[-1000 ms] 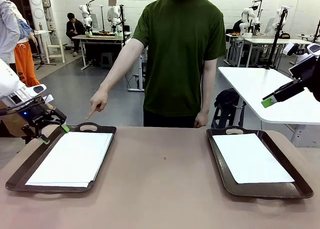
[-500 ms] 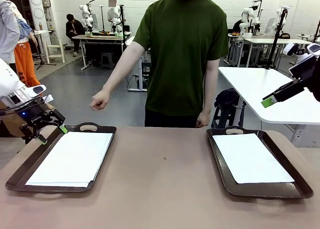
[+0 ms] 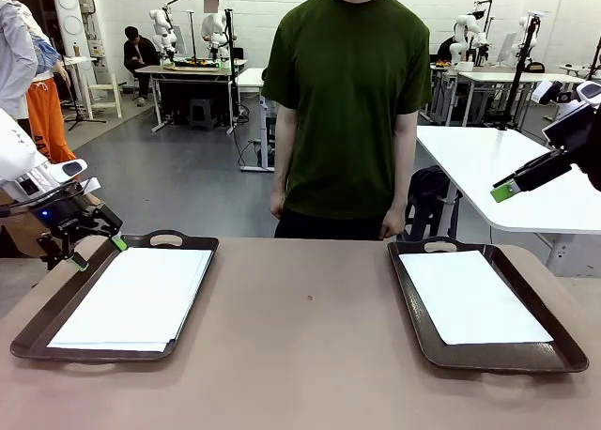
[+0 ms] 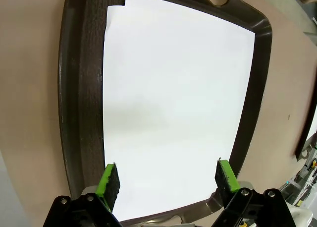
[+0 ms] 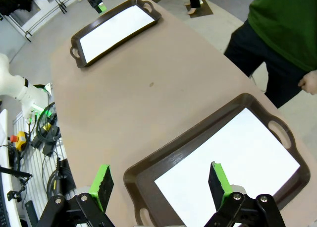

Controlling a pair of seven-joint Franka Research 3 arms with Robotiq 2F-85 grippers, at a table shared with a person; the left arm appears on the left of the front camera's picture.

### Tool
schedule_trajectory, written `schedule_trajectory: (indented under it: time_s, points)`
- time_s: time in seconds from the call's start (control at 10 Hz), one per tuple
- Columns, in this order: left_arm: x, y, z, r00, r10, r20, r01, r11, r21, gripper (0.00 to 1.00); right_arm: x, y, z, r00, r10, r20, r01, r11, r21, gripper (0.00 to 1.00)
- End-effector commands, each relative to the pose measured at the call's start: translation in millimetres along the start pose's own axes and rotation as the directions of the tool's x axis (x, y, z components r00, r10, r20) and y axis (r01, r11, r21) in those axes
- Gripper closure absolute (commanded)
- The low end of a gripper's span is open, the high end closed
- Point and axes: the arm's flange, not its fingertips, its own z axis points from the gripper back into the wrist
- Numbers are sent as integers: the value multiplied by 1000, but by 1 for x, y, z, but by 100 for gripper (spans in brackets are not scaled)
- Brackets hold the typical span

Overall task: Sort the A4 documents.
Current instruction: Place the A4 Paper in the designated Handle tray.

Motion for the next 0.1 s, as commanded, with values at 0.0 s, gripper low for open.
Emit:
schedule_trajectory:
  time_s: [0.0]
  points:
    - [1, -1, -1, 1000, 1, 8, -1, 1000, 14, 0, 1, 1, -1, 1000, 2, -2, -2, 1000, 2, 0]
